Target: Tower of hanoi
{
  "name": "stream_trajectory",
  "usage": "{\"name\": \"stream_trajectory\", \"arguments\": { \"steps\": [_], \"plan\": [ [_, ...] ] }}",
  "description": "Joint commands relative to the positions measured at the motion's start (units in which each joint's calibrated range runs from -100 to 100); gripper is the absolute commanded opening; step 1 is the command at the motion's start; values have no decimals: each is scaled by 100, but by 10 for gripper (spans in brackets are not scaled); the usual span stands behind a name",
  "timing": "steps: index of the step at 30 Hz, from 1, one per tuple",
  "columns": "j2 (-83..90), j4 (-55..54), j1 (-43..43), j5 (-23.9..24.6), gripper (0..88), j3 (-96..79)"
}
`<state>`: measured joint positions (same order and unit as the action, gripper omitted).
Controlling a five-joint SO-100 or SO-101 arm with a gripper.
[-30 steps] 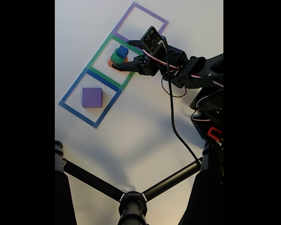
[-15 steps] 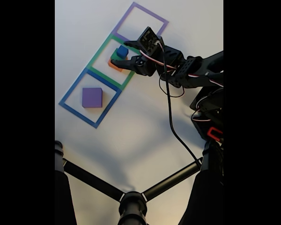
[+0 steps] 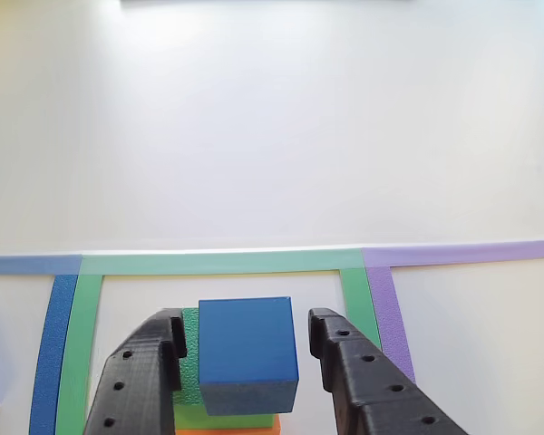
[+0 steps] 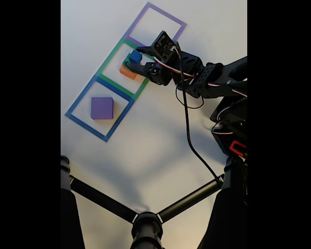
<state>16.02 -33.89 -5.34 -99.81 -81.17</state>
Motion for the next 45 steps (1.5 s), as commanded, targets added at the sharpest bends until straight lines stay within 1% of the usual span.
{"name": "stream_trajectory", "arguments": {
  "steps": [1,9,17,21,24,28,33,38,42,45],
  "plan": [
    [57,-184,88,-19,86,89],
    [57,-225,111,-19,32,52],
    [121,-192,164,-19,20,98],
    [442,326,218,-19,21,389],
    [874,1305,248,-19,20,879],
    [1179,2851,286,-19,19,2024],
    [1331,5141,317,-19,19,3742],
    [1652,7723,424,-19,19,5205],
    [1900,9358,538,-19,18,6041],
    [1980,10386,698,-19,18,6677]
  ]
}}
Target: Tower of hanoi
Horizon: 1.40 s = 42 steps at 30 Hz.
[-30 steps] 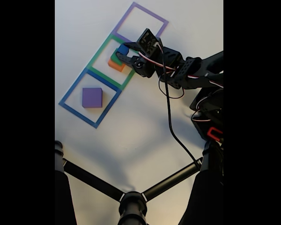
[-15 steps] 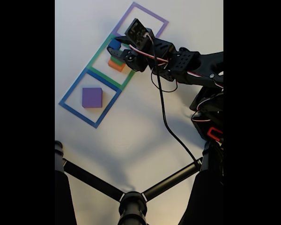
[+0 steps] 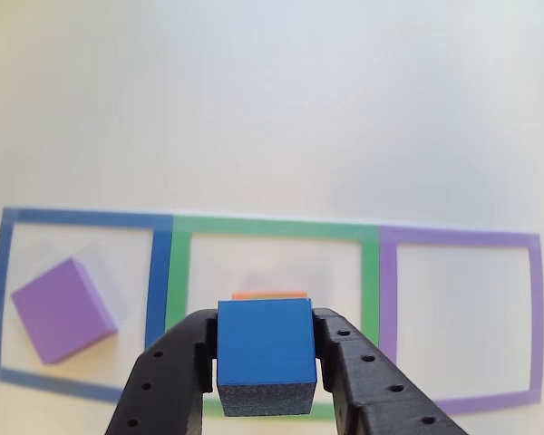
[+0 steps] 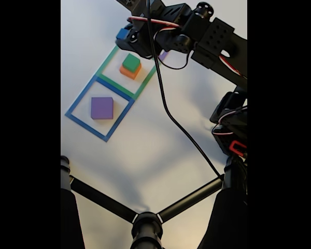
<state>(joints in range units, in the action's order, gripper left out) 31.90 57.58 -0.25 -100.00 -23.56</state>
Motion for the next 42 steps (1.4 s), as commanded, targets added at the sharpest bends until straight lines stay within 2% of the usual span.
{"name": "stream_trajectory", "arguments": {
  "steps": [1,8,13,17,24,30,37,42],
  "plan": [
    [399,1547,258,0,18,1152],
    [375,2802,753,0,17,2288],
    [439,2842,1073,0,18,2006],
    [712,2284,1295,0,19,1097],
    [1353,-7,1561,0,19,-1429],
    [1329,-2969,1821,0,20,-3491],
    [23,-5980,2011,0,22,-4336],
    [-1003,-7316,2057,0,23,-4282]
  ]
}}
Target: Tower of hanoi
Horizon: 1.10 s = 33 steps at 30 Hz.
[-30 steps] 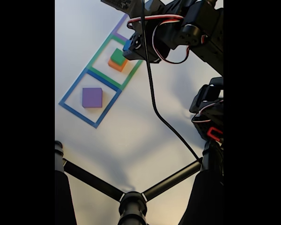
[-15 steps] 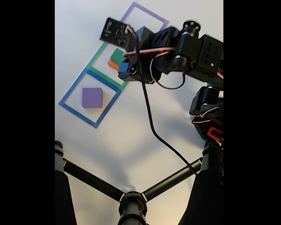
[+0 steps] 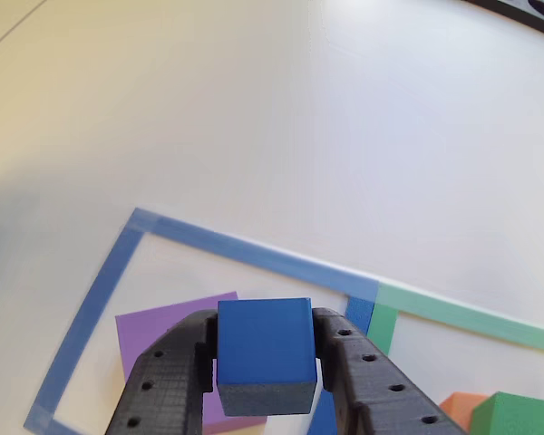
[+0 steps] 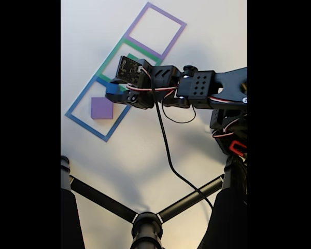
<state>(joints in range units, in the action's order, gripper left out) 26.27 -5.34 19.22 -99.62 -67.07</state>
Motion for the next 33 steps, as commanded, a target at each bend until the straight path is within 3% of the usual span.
{"name": "stream_trajectory", "arguments": {
  "steps": [1,33],
  "plan": [
    [-568,-1186,125,-38,23,78],
    [-2186,-2165,529,-38,26,487]
  ]
}}
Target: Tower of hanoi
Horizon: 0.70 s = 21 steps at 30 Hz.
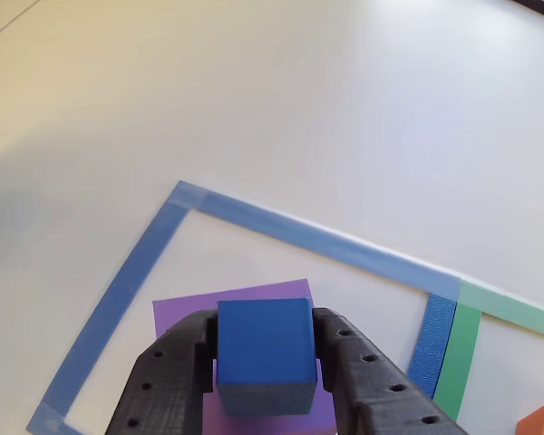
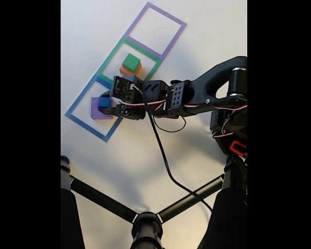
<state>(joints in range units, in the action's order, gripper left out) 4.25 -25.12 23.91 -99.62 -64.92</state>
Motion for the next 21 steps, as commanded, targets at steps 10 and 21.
{"name": "stream_trajectory", "arguments": {
  "steps": [10,21],
  "plan": [
    [-224,-422,83,-38,28,254],
    [-433,-657,121,-38,43,263]
  ]
}}
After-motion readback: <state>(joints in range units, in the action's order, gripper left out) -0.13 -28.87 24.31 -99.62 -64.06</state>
